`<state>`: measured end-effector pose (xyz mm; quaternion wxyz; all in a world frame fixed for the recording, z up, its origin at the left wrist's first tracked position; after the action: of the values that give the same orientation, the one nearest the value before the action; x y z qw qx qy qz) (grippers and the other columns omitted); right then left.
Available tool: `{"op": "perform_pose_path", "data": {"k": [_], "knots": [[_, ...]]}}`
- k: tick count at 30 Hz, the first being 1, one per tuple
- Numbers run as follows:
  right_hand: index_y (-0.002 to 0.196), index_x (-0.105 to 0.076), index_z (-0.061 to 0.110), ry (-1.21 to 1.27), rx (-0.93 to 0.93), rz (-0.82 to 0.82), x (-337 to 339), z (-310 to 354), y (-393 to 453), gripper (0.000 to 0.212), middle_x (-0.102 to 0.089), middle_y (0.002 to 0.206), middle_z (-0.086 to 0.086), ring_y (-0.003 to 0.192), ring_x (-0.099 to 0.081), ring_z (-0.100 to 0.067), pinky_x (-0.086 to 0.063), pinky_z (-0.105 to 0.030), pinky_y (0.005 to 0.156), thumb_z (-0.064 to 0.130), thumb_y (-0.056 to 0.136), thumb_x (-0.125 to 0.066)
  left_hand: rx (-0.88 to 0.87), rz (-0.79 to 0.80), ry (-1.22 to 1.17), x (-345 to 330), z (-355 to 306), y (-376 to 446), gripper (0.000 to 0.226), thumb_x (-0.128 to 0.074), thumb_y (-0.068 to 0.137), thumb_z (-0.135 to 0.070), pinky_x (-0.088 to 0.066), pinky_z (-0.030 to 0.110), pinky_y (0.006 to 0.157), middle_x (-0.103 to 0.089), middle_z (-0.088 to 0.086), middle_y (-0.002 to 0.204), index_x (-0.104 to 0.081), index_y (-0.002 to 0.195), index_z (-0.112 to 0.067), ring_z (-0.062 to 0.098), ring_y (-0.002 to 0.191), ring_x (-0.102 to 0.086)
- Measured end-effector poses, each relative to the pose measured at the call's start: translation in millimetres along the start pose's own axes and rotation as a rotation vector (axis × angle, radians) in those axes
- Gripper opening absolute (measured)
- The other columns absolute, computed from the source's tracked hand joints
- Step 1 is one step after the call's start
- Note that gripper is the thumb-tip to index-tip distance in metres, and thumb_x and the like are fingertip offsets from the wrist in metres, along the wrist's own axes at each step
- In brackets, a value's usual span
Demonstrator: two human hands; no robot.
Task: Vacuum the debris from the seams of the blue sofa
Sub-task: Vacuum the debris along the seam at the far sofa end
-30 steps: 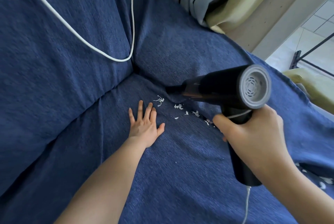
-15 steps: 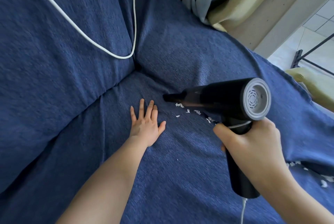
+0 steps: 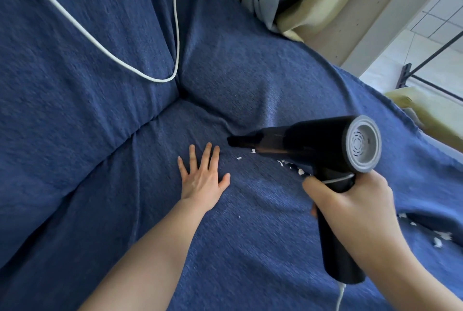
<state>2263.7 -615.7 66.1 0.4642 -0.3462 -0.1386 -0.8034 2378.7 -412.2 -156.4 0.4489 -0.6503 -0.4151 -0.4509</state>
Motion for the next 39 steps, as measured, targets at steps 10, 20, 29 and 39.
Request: {"op": "perform_pose_path", "data": {"k": [10, 20, 29, 39], "knots": [[0.064, -0.060, 0.006, 0.015, -0.043, -0.048, 23, -19, 0, 0.030, -0.068, 0.057, -0.012, 0.070, -0.068, -0.034, -0.055, -0.040, 0.068, 0.035, 0.057, -0.063, -0.008, 0.078, 0.035, -17, -20, -18, 0.088, -0.020, 0.083, -0.072, 0.011, 0.067, 0.110, 0.024, 0.006, 0.158, 0.010, 0.152, -0.028, 0.039, 0.141, 0.028], [0.058, -0.060, 0.000, 0.005, -0.043, -0.005, 33, -26, -11, 0.035, -0.066, 0.053, -0.012, 0.064, -0.066, -0.034, -0.055, -0.042, 0.065, 0.035, 0.055, -0.065, -0.004, 0.080, 0.065, -16, -21, -19, 0.087, -0.026, 0.088, -0.071, 0.010, 0.066, 0.111, 0.025, 0.006, 0.158, 0.009, 0.153, -0.025, 0.038, 0.141, 0.028], [0.059, -0.060, -0.004, 0.067, -0.055, 0.008, 44, -34, -19, 0.023, -0.064, 0.051, -0.016, 0.049, -0.063, -0.025, -0.050, -0.035, 0.058, 0.016, 0.064, -0.069, 0.016, 0.076, 0.085, -17, -22, -19, 0.087, -0.027, 0.087, -0.071, 0.005, 0.065, 0.112, 0.022, 0.006, 0.159, 0.003, 0.153, -0.022, 0.038, 0.143, 0.024], [0.057, -0.058, 0.001, 0.043, 0.021, 0.046, 42, -26, -31, 0.032, -0.063, 0.053, -0.015, 0.058, -0.060, -0.034, -0.048, -0.038, 0.053, 0.033, 0.053, -0.064, 0.025, 0.078, 0.096, -14, -22, -21, 0.085, -0.030, 0.089, -0.068, 0.003, 0.064, 0.114, 0.020, 0.007, 0.159, -0.003, 0.153, -0.020, 0.037, 0.144, 0.022]]}}
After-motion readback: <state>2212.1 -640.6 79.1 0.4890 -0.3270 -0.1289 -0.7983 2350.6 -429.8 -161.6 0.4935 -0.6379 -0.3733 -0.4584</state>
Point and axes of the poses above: each hand's wrist, its own y-axis towards the middle knuckle, its own x-axis out of the back of the hand, z = x × y, the point moved 8 cm from there along y, towards the middle knuckle
